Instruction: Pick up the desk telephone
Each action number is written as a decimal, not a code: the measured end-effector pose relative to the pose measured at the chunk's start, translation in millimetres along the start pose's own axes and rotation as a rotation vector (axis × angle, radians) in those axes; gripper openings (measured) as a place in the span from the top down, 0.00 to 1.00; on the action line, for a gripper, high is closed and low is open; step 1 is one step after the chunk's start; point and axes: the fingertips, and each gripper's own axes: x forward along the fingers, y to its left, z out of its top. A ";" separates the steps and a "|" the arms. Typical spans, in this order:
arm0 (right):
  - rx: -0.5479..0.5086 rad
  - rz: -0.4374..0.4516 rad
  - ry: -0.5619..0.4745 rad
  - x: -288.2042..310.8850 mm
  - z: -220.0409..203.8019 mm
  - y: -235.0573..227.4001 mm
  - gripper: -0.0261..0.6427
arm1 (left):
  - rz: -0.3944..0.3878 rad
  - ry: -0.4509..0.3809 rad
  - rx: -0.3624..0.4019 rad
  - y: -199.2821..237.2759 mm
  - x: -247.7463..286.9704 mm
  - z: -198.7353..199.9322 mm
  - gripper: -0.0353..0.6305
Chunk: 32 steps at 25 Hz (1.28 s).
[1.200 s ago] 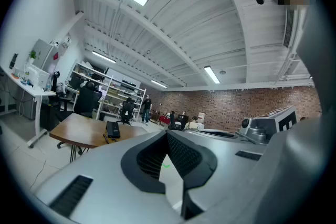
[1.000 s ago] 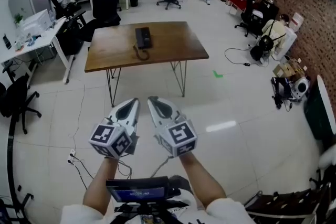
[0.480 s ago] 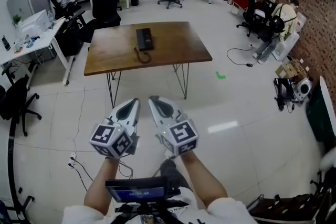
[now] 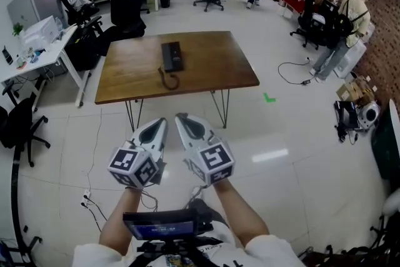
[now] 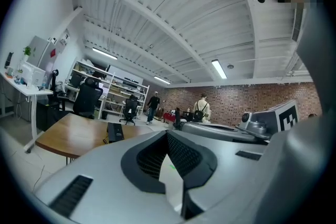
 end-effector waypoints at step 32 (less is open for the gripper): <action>0.040 0.107 0.026 96.8 0.8 -159.7 0.96 | 0.122 0.025 0.017 50.7 178.9 1.2 0.95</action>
